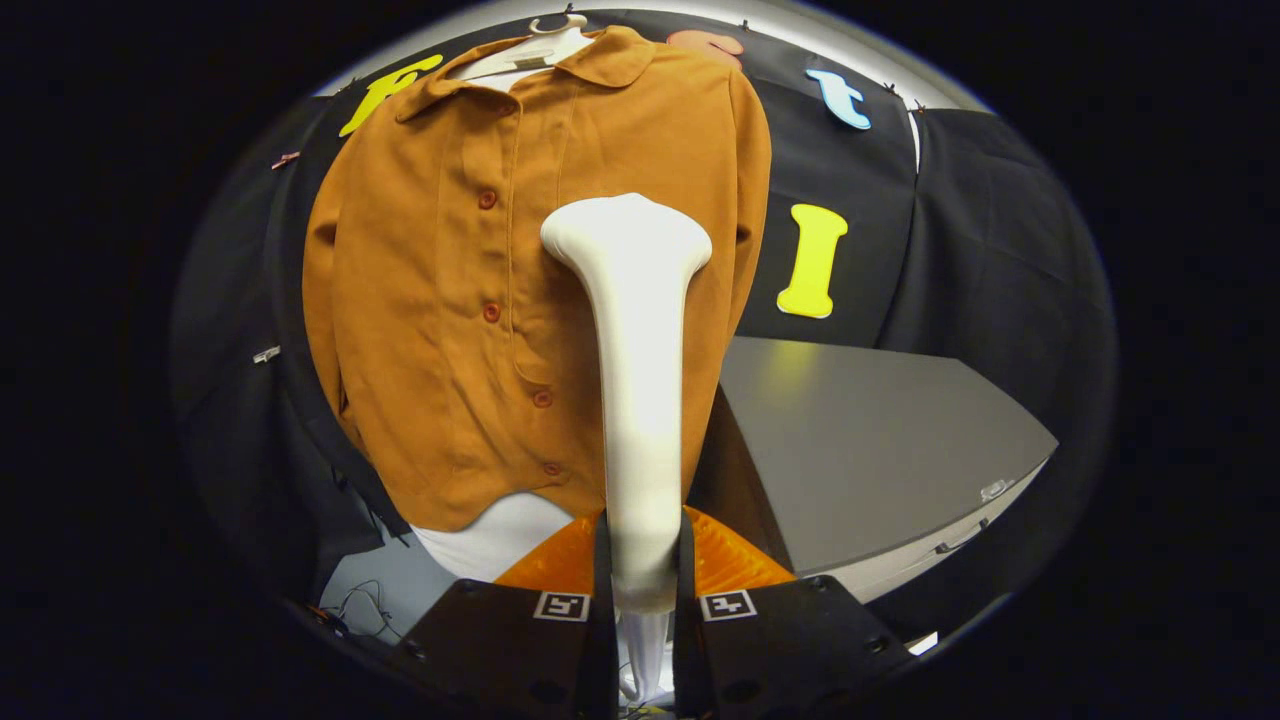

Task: Iron the clothes twice with a garment steamer, once on the left side and once on the right side.

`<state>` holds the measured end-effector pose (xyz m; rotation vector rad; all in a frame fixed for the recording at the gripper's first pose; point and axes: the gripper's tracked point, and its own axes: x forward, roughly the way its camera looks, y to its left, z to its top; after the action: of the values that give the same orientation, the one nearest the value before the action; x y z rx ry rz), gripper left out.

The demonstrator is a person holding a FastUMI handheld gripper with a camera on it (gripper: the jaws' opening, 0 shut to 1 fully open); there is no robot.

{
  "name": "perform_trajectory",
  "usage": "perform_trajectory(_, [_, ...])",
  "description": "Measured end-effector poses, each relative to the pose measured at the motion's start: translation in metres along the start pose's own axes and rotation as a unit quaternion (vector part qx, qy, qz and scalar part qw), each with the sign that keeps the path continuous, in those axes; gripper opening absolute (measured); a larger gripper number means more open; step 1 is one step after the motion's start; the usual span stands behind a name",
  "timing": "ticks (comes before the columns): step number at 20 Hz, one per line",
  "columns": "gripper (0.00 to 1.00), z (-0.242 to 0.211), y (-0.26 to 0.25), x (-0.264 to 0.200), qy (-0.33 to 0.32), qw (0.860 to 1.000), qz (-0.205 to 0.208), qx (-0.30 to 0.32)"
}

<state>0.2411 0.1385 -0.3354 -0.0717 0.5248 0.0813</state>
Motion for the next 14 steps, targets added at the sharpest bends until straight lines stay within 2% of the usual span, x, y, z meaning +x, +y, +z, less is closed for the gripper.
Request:
perform_trajectory(9, [0.25, -0.074, 0.01, 0.012, 0.092, 0.996, -0.002, 0.006])
perform_trajectory(14, [0.25, -0.103, 0.019, -0.006, 0.122, 0.992, 0.013, 0.019])
